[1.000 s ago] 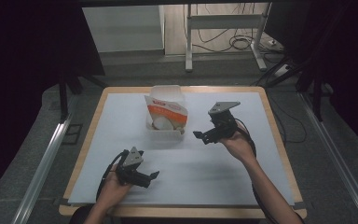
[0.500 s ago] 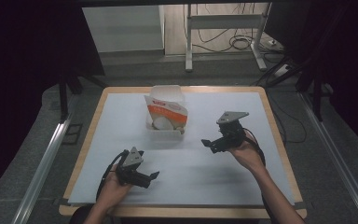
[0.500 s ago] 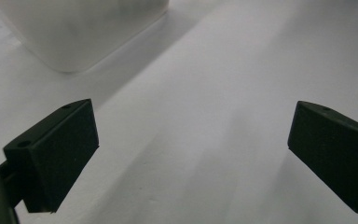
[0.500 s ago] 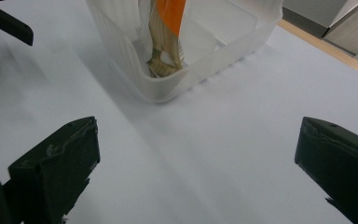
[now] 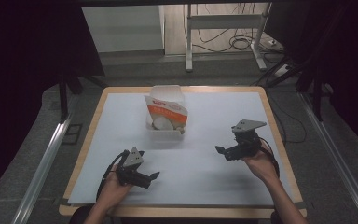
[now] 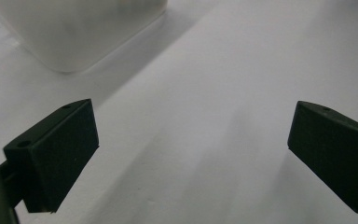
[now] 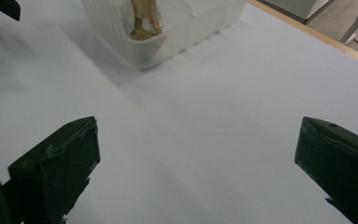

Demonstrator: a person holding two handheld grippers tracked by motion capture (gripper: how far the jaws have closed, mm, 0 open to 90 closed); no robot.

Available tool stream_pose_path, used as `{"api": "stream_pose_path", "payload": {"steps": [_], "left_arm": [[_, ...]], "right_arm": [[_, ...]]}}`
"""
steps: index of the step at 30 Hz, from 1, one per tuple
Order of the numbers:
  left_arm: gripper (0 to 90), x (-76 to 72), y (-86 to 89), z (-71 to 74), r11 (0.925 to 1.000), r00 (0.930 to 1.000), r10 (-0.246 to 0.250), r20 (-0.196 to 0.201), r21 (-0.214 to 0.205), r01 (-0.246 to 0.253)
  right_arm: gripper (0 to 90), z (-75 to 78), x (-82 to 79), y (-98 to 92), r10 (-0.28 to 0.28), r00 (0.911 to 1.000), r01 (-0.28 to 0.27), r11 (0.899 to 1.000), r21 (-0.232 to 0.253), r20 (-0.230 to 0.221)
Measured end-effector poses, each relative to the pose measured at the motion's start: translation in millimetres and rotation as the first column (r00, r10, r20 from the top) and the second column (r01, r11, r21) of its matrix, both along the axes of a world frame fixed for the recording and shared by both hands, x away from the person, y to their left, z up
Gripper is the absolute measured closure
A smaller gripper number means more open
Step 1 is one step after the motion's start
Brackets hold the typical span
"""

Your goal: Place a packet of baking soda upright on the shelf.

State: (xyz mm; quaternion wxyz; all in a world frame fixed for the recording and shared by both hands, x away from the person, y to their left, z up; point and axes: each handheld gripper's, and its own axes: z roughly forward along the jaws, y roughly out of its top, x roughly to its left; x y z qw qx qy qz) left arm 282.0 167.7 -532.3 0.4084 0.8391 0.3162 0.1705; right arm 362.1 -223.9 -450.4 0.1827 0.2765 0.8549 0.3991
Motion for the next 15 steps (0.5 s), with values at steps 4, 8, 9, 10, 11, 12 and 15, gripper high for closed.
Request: {"api": "stream_pose_path", "payload": {"steps": [4,8,9,10,11,12,15], "left_arm": [[1.8,0.0,-0.2,-0.2,1.0,1.0,0.001,-0.002,-0.001,-0.001],[1.8,-0.1,-0.1,-0.1,1.0,1.0,0.002,-0.001,-0.001,-0.002],[1.8,0.0,-0.1,-0.1,1.0,1.0,0.002,-0.001,-0.001,-0.002],[1.8,0.0,-0.1,-0.1,1.0,1.0,0.003,-0.001,-0.001,-0.003],[1.8,0.0,-0.2,-0.2,1.0,1.0,0.003,-0.001,-0.001,-0.003],[1.8,0.0,-0.2,-0.2,1.0,1.0,0.003,-0.002,-0.001,-0.003],[1.8,-0.1,-0.4,-0.2,1.0,1.0,0.002,-0.002,0.001,-0.002]], "right_arm": [[0.0,-0.6,-7.6,-11.8,-0.031,0.9995,0.031,1.0,0.001,0.007],[0.0,-3.1,-16.0,-22.8,-0.058,0.9982,0.058,0.998,0.008,0.017],[0.0,-3.9,-18.2,-25.3,-0.061,0.9978,0.061,0.998,0.007,0.023],[0.0,-4.9,-20.5,-27.5,-0.066,0.9975,0.066,0.998,0.009,0.026],[0.0,-6.0,-22.8,-29.3,-0.069,0.9972,0.069,0.998,0.01,0.027],[0.0,-7.1,-25.1,-31.1,-0.072,0.9971,0.072,0.997,0.008,0.025],[0.0,-10.5,-31.3,-35.7,-0.082,0.9963,0.082,0.997,0.001,0.026]]}}
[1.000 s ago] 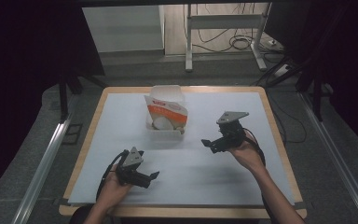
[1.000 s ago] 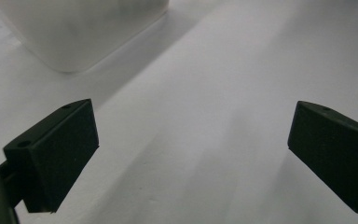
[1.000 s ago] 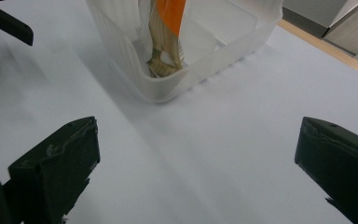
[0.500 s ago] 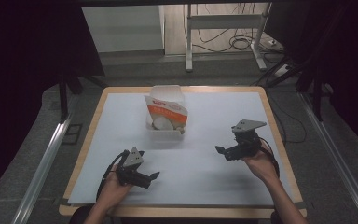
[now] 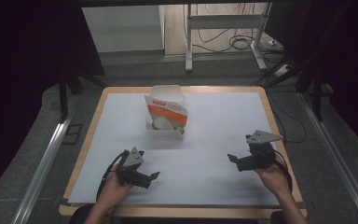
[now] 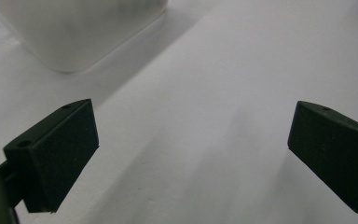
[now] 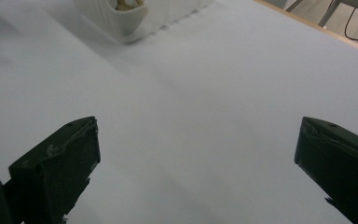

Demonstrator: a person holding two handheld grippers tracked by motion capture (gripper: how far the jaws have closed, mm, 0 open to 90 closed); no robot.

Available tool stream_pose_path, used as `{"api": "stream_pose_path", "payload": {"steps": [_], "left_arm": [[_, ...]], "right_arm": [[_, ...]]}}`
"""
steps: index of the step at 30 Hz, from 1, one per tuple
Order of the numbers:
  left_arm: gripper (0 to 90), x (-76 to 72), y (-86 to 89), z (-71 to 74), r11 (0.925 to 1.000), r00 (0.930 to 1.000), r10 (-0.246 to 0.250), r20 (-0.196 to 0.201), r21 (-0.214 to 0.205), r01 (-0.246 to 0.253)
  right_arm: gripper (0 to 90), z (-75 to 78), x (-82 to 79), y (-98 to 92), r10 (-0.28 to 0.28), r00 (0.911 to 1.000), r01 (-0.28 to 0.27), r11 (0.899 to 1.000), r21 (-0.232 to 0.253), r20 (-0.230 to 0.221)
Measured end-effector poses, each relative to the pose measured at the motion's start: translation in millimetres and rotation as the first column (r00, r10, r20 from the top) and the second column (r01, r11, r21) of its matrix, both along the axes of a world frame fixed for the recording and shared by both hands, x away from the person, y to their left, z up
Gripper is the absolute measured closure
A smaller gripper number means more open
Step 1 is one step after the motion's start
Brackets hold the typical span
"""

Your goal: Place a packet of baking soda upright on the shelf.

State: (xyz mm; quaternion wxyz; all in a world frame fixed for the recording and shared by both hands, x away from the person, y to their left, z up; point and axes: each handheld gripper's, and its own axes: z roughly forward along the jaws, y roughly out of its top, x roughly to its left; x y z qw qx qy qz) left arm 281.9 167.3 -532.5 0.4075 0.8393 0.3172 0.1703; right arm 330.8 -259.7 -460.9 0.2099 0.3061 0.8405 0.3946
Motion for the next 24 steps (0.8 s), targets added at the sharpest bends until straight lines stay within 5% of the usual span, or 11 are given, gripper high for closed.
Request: {"api": "stream_pose_path", "payload": {"steps": [13,24], "left_arm": [[1.8,0.1,-0.3,-0.4,1.0,1.0,0.001,-0.001,0.003,-0.001],[1.9,0.6,-0.8,-0.8,1.0,1.0,0.004,-0.003,0.007,-0.004]], "right_arm": [[0.0,-16.5,-12.9,-24.7,-0.057,0.9983,0.057,0.998,-0.036,-0.007],[0.0,-33.7,-9.1,-21.8,-0.05,0.998,0.046,0.994,-0.095,-0.039]]}}
